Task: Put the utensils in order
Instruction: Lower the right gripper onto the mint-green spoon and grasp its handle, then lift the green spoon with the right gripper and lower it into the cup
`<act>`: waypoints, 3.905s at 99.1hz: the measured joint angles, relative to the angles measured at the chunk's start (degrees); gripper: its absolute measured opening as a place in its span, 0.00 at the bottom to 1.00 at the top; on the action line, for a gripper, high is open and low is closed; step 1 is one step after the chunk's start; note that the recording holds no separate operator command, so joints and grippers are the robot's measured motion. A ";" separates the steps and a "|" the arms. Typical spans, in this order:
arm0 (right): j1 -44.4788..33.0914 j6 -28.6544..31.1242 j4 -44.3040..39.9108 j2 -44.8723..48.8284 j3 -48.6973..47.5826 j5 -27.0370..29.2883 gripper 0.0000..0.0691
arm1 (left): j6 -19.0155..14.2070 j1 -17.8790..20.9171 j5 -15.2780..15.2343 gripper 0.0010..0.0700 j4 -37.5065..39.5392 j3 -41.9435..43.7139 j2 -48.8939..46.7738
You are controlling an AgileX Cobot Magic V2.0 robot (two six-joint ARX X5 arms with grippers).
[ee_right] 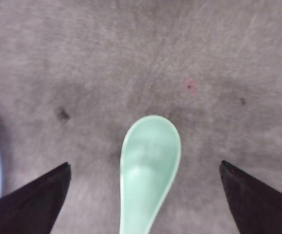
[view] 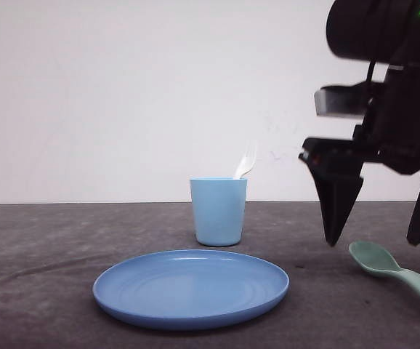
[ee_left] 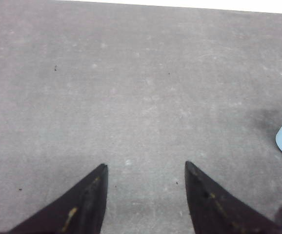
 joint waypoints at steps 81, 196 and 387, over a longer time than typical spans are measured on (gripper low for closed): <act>0.17 2.21 3.98 4.46 0.00 1.49 0.75 | 0.00 0.00 0.02 0.42 0.00 0.00 0.00; 3.10 0.28 3.69 -0.11 3.04 1.27 0.24 | 0.00 0.00 0.02 0.42 0.02 0.00 0.00; 5.62 -24.48 65.20 23.91 10.43 -4.81 0.24 | 0.02 0.04 0.02 0.42 0.04 0.00 0.00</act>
